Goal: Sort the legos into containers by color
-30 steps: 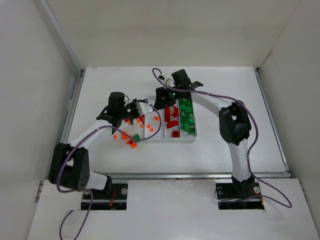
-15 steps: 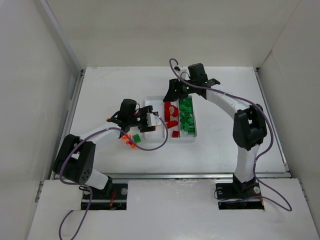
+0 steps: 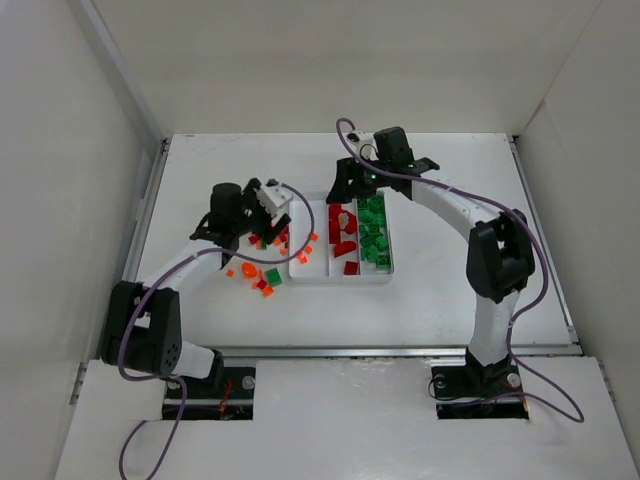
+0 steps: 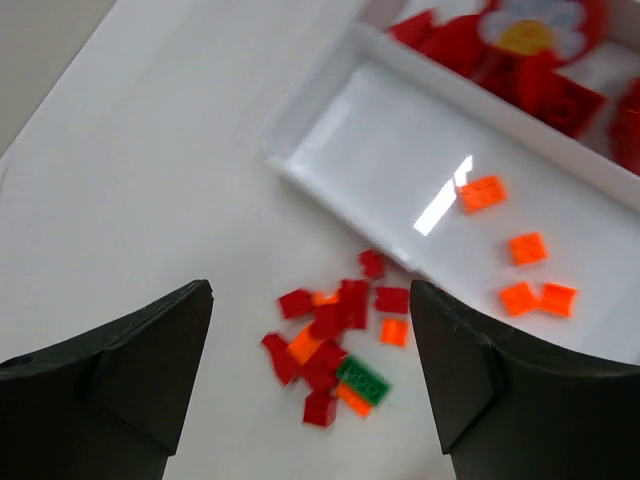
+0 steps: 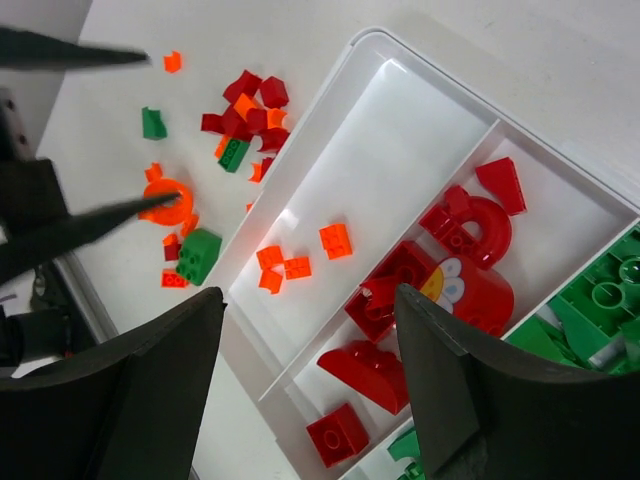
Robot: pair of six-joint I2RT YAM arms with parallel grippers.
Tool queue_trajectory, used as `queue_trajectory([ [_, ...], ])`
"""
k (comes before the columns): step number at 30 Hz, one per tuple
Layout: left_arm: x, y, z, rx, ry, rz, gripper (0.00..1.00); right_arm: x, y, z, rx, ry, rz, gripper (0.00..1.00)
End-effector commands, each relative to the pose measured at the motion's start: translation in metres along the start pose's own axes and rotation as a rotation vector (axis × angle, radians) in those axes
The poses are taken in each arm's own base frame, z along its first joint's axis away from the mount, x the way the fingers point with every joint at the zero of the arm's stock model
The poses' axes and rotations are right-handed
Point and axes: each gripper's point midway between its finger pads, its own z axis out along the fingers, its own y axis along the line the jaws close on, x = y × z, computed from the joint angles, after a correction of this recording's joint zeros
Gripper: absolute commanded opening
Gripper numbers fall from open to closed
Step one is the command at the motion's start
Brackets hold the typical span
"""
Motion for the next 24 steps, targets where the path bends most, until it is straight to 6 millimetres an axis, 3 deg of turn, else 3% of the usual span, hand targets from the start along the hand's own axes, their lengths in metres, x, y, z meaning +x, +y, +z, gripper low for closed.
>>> queue_trajectory([
  [1,-0.015,0.063,-0.028,-0.312,-0.015,-0.266,0.77,-0.04,0.029,-0.017,0.029,-0.104,-0.111,0.74],
  [4,0.022,0.083,-0.049,-0.497,0.108,-0.366,0.77,-0.039,0.037,-0.014,0.033,-0.097,-0.121,0.74],
  [8,0.076,0.082,-0.077,-0.562,0.281,-0.423,0.82,-0.04,0.036,-0.012,0.033,-0.097,-0.121,0.74],
  [12,0.113,0.082,-0.1,-0.551,0.429,-0.407,0.84,-0.04,0.037,-0.007,0.009,-0.087,-0.129,0.74],
  [13,0.114,0.085,-0.1,-0.522,0.441,-0.384,0.84,-0.044,0.041,-0.008,-0.008,-0.095,-0.147,0.74],
  [16,0.148,0.072,-0.103,-0.393,0.564,-0.425,0.81,-0.045,0.043,-0.004,-0.033,-0.079,-0.163,0.74],
  [17,0.142,0.08,-0.099,-0.354,0.549,-0.432,0.79,-0.042,0.04,-0.001,-0.031,-0.068,-0.166,0.76],
  [19,0.163,0.066,-0.099,-0.22,0.6,-0.496,0.73,-0.044,0.044,-0.004,-0.039,-0.063,-0.177,0.76],
  [20,0.158,0.065,-0.093,-0.171,0.558,-0.505,0.73,-0.044,0.043,-0.004,-0.038,-0.064,-0.191,0.8],
  [24,0.163,0.069,-0.092,-0.156,0.55,-0.445,0.74,-0.042,0.041,-0.006,-0.027,-0.058,-0.21,0.8],
])
